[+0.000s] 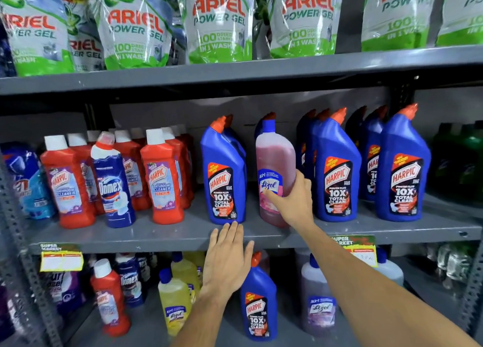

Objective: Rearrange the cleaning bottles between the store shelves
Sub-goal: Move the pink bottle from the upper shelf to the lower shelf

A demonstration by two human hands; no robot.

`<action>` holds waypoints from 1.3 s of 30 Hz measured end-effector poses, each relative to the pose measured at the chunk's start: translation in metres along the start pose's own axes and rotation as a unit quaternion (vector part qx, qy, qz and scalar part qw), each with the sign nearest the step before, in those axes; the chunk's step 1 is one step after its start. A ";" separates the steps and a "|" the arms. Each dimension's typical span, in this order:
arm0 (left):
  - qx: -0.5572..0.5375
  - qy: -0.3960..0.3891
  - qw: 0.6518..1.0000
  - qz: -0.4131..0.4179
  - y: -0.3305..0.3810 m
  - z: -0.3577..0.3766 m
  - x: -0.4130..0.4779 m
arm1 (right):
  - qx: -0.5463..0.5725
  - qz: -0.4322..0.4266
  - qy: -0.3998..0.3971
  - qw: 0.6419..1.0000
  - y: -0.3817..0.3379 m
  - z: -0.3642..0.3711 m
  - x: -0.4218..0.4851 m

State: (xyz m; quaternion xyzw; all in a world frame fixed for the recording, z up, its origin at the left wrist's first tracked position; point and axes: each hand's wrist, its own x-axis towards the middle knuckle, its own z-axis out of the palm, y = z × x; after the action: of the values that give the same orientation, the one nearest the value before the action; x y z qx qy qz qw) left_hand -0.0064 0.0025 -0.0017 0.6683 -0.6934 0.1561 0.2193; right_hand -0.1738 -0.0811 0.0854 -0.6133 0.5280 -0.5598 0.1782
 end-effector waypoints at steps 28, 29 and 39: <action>-0.015 0.074 0.996 0.041 0.000 0.006 -0.015 | 0.170 0.052 0.200 0.964 0.008 -0.051 -0.158; -0.024 0.083 0.995 0.042 0.000 0.011 -0.022 | 0.165 0.060 0.203 0.963 0.015 -0.050 -0.165; -0.115 -0.040 0.993 -0.004 -0.041 0.137 -0.141 | 0.125 0.178 0.202 0.955 0.129 0.000 -0.209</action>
State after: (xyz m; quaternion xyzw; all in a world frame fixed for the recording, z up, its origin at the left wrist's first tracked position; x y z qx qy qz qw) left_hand 0.0225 0.0515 -0.1942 0.6474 -0.7121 0.0475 0.2673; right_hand -0.1936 0.0466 -0.1233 -0.3558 0.5796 -0.6928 0.2398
